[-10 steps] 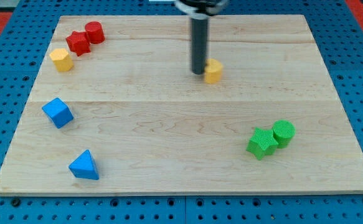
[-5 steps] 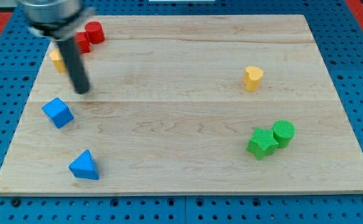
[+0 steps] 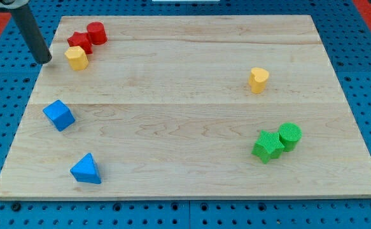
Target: Move the yellow blocks to the right side of the board
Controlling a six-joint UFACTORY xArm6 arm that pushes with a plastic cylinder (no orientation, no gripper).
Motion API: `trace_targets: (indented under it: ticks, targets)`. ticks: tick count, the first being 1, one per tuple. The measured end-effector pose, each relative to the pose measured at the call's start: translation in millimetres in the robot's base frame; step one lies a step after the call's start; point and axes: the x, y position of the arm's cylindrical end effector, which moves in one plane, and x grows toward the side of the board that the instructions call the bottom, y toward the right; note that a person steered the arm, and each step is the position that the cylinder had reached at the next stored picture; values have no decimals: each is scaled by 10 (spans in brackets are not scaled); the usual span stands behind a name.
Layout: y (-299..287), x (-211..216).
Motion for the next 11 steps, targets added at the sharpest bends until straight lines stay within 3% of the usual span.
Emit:
trace_targets:
  ticks: [3,5,7,8,9,10,11]
  targets:
    - [2240,281]
    - [2008,35]
    - [3349,-50]
    - [3344,-356]
    - [4086,-114]
    - [4313,86]
    - [3834,-299]
